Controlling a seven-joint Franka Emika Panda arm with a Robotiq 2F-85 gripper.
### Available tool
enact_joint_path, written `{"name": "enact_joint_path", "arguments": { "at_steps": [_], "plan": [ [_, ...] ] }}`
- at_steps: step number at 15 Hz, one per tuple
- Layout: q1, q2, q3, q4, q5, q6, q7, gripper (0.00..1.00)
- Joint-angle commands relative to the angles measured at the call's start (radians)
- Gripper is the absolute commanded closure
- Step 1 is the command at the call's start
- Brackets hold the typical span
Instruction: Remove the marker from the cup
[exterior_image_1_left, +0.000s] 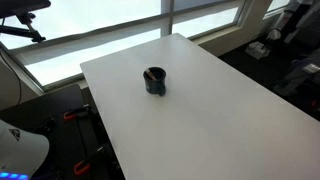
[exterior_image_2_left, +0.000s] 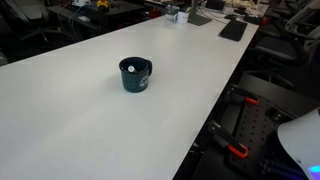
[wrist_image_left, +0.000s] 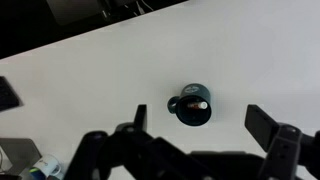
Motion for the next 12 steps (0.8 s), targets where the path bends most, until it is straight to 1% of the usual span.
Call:
{"name": "enact_joint_path", "arguments": {
  "at_steps": [1,3,5,7,10,11,12],
  "plan": [
    [0.037,0.011,-0.03,0.002,-0.021,-0.002,0.019,0.0],
    [0.035,0.015,-0.046,0.013,-0.035,0.015,0.012,0.0],
    [0.033,0.031,-0.091,0.03,-0.021,0.046,-0.016,0.0],
    [0.029,0.054,-0.149,0.045,0.008,0.089,-0.048,0.0],
    [0.018,0.129,-0.243,0.073,0.054,0.155,-0.134,0.0],
    [0.02,0.153,-0.272,0.083,0.083,0.168,-0.164,0.0],
    [0.033,0.186,-0.312,0.093,0.135,0.188,-0.223,0.0]
  ]
}}
